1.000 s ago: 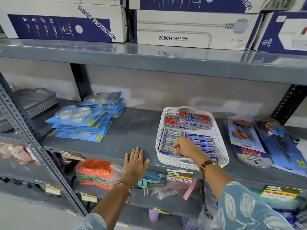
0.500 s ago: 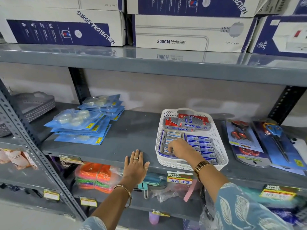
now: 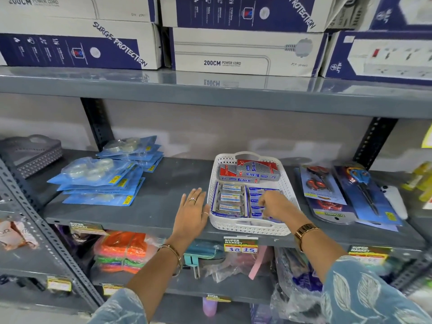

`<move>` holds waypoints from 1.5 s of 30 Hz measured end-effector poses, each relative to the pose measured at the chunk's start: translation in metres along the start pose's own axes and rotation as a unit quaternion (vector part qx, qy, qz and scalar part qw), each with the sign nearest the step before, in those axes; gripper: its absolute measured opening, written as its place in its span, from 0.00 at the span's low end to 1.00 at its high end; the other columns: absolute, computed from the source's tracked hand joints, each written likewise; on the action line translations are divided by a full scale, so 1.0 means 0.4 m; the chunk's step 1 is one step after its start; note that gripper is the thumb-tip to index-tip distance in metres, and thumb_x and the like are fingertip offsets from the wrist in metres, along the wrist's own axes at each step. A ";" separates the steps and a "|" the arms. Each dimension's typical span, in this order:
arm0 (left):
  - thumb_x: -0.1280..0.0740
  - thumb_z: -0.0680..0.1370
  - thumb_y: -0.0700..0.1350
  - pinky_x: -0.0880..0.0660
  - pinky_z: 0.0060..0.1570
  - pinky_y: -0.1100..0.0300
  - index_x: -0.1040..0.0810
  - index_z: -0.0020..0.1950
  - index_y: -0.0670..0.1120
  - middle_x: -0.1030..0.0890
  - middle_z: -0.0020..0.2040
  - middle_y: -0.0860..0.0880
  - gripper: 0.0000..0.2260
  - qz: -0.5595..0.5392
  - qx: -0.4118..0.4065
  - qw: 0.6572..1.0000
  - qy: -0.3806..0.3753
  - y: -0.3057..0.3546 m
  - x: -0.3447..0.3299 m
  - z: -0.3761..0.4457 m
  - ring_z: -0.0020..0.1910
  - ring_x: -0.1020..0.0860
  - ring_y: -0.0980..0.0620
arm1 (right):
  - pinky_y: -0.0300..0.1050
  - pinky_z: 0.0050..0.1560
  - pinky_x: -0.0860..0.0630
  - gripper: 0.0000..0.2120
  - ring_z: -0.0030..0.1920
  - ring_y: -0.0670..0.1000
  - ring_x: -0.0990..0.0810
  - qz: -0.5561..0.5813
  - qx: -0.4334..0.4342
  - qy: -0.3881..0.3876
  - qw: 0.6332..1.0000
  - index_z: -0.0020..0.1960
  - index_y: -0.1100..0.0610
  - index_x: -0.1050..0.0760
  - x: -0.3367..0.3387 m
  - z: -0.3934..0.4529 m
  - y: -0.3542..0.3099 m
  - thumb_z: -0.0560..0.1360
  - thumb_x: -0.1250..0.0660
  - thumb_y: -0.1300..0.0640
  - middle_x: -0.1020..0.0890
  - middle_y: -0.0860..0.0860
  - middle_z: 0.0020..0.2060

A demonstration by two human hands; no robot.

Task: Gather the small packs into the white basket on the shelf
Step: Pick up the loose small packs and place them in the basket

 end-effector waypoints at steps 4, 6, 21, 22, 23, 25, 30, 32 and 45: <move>0.46 0.81 0.48 0.48 0.73 0.52 0.37 0.72 0.43 0.33 0.72 0.45 0.20 -0.026 -0.055 0.996 -0.064 0.065 -0.013 0.028 0.73 0.39 0.46 | 0.43 0.52 0.24 0.13 0.58 0.58 0.22 -0.019 0.005 -0.025 1.000 0.56 0.62 0.22 0.004 -0.028 0.022 0.72 0.29 0.61 0.19 0.56 0.54; 0.41 0.79 0.46 0.39 0.70 0.50 0.32 0.69 0.45 0.29 0.69 0.45 0.19 -0.066 -0.054 0.991 -0.105 0.082 -0.030 0.037 0.69 0.33 0.43 | 0.46 0.60 0.27 0.20 0.62 0.59 0.24 -0.029 0.006 -0.034 0.999 0.66 0.61 0.28 -0.004 -0.033 0.030 0.75 0.33 0.62 0.22 0.59 0.63; 0.38 0.75 0.39 0.69 0.70 0.42 0.21 0.59 0.50 0.18 0.55 0.49 0.15 0.123 0.005 0.966 -0.226 0.123 -0.084 0.146 0.61 0.26 0.49 | 0.45 0.58 0.25 0.15 0.58 0.58 0.21 -0.026 -0.021 -0.022 0.999 0.62 0.60 0.24 -0.028 0.000 0.044 0.75 0.36 0.65 0.21 0.58 0.61; 0.38 0.75 0.38 0.68 0.70 0.43 0.21 0.58 0.50 0.18 0.54 0.49 0.15 0.134 0.000 0.969 -0.206 0.124 -0.083 0.151 0.59 0.25 0.49 | 0.41 0.53 0.24 0.15 0.57 0.57 0.20 -0.014 -0.027 -0.021 0.999 0.62 0.60 0.24 -0.027 0.005 0.046 0.75 0.35 0.65 0.21 0.58 0.60; 0.38 0.75 0.38 0.68 0.71 0.44 0.20 0.57 0.49 0.17 0.53 0.49 0.14 0.146 -0.006 0.970 -0.192 0.125 -0.083 0.156 0.59 0.24 0.49 | 0.37 0.46 0.25 0.14 0.57 0.57 0.19 0.003 -0.032 -0.025 0.999 0.62 0.61 0.25 -0.026 0.009 0.046 0.76 0.35 0.64 0.21 0.58 0.60; 0.37 0.75 0.38 0.66 0.72 0.46 0.20 0.56 0.48 0.17 0.53 0.49 0.14 0.158 -0.011 0.969 -0.187 0.124 -0.093 0.166 0.58 0.23 0.49 | 0.36 0.42 0.28 0.14 0.57 0.56 0.19 0.041 -0.047 -0.032 0.998 0.63 0.62 0.26 -0.027 0.019 0.052 0.77 0.37 0.64 0.21 0.59 0.60; 0.36 0.75 0.40 0.63 0.73 0.50 0.20 0.56 0.47 0.17 0.55 0.49 0.12 0.138 -0.008 0.974 -0.178 0.109 -0.118 0.193 0.57 0.23 0.49 | 0.39 0.54 0.28 0.16 0.60 0.56 0.21 0.045 -0.056 -0.022 0.997 0.66 0.59 0.28 -0.018 0.044 0.054 0.79 0.41 0.61 0.23 0.57 0.62; 0.35 0.75 0.41 0.62 0.73 0.50 0.20 0.56 0.47 0.18 0.55 0.48 0.11 0.131 -0.007 0.976 -0.175 0.104 -0.123 0.205 0.58 0.23 0.49 | 0.41 0.58 0.27 0.16 0.60 0.56 0.22 0.039 -0.047 -0.020 0.998 0.67 0.59 0.29 -0.016 0.059 0.049 0.79 0.41 0.62 0.23 0.57 0.63; 0.35 0.74 0.46 0.62 0.73 0.46 0.23 0.60 0.49 0.21 0.60 0.49 0.14 0.119 -0.018 0.973 -0.199 0.121 -0.092 0.201 0.64 0.28 0.49 | 0.35 0.49 0.30 0.24 0.62 0.54 0.23 0.070 -0.056 -0.035 0.995 0.73 0.58 0.36 0.000 0.073 0.046 0.78 0.39 0.65 0.25 0.55 0.66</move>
Point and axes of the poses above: each hand's wrist, its own z-axis towards the middle knuckle, its own x-axis out of the back of the hand, y = z × x, the point moved 5 cm from there along z, towards the middle knuckle
